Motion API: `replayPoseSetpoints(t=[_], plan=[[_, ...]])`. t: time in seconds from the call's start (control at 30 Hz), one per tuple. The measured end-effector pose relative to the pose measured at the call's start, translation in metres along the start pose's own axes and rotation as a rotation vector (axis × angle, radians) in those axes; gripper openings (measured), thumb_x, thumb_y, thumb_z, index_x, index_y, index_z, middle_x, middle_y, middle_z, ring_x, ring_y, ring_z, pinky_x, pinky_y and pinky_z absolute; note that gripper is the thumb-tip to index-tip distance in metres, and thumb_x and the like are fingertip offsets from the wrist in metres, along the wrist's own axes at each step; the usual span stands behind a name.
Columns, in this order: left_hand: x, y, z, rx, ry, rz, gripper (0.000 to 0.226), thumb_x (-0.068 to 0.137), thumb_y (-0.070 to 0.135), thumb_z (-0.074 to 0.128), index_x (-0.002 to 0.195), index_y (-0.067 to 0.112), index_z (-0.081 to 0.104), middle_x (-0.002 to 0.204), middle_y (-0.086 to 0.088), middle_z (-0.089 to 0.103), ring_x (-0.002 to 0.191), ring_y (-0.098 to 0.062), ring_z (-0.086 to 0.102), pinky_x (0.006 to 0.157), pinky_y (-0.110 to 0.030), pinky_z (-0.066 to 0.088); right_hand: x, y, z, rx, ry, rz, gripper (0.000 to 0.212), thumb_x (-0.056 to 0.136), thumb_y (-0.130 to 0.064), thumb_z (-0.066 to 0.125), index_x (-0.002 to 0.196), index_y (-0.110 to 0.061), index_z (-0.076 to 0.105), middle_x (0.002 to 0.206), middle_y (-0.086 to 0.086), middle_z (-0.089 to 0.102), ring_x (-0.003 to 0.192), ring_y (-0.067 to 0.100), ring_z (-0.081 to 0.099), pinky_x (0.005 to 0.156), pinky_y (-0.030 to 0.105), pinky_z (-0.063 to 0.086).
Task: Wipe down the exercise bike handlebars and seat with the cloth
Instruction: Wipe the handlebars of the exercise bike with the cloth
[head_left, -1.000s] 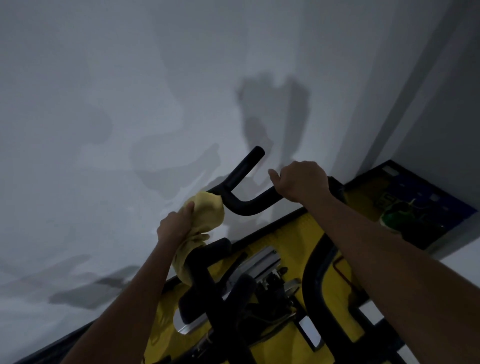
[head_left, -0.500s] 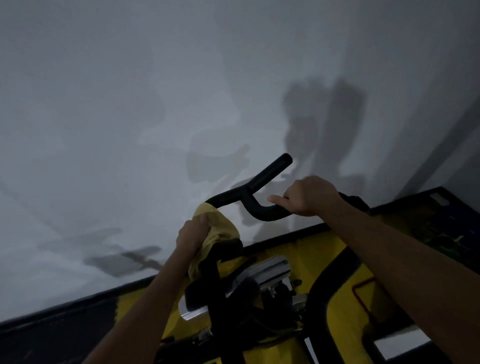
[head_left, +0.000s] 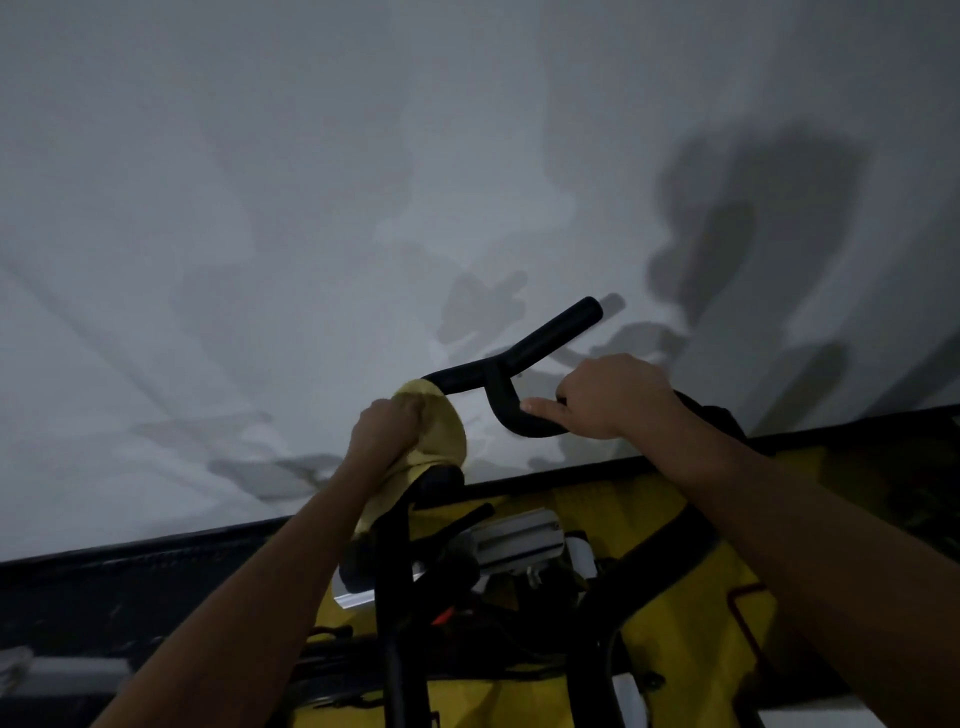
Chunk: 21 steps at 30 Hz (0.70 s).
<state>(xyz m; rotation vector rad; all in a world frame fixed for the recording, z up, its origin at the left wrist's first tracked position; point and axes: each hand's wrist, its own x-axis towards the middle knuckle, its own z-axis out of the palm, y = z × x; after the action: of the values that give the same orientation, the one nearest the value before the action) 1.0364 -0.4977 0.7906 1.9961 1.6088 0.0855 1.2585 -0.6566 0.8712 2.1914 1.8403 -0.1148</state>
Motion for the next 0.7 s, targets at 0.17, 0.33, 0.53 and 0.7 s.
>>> replayPoseSetpoints(t=[0.17, 0.33, 0.53, 0.7], plan=[[0.022, 0.009, -0.007, 0.169, -0.065, 0.094, 0.052, 0.099, 0.051, 0.045, 0.123, 0.005, 0.056, 0.112, -0.014, 0.063, 0.1, -0.033, 0.062, 0.081, -0.038, 0.049, 0.001, 0.001, 0.004, -0.002, 0.036, 0.007, 0.084, 0.09, -0.081, 0.011, 0.069, -0.02, 0.066, 0.07, 0.0, 0.062, 0.063, 0.015, 0.058, 0.061, 0.031, 0.042], [-0.002, 0.007, -0.006, 0.053, -0.024, 0.031, 0.052, 0.1, 0.049, 0.045, 0.123, 0.004, 0.055, 0.105, -0.012, 0.062, 0.095, -0.032, 0.06, 0.081, -0.037, 0.046, -0.003, -0.001, 0.001, -0.026, 0.031, 0.0, 0.084, 0.091, -0.079, 0.011, 0.069, -0.019, 0.065, 0.071, 0.001, 0.063, 0.066, 0.016, 0.059, 0.066, 0.033, 0.046], [-0.056, -0.014, -0.009, -0.456, -0.172, -0.169, 0.054, 0.097, 0.042, 0.055, 0.132, 0.002, 0.058, 0.128, -0.019, 0.062, 0.115, -0.034, 0.06, 0.103, -0.043, 0.047, -0.005, -0.001, -0.001, -0.019, 0.01, 0.014, 0.081, 0.09, -0.081, 0.011, 0.068, -0.021, 0.061, 0.073, 0.001, 0.062, 0.067, 0.017, 0.059, 0.066, 0.033, 0.048], [-0.094, -0.025, -0.003, -0.195, -0.026, -0.078, 0.04, 0.11, 0.025, 0.029, 0.137, 0.002, 0.047, 0.125, -0.022, 0.062, 0.113, -0.035, 0.061, 0.087, -0.038, 0.048, -0.007, -0.003, 0.001, -0.034, 0.047, 0.017, 0.082, 0.087, -0.082, 0.007, 0.066, -0.022, 0.058, 0.071, 0.002, 0.06, 0.065, 0.017, 0.057, 0.068, 0.034, 0.049]])
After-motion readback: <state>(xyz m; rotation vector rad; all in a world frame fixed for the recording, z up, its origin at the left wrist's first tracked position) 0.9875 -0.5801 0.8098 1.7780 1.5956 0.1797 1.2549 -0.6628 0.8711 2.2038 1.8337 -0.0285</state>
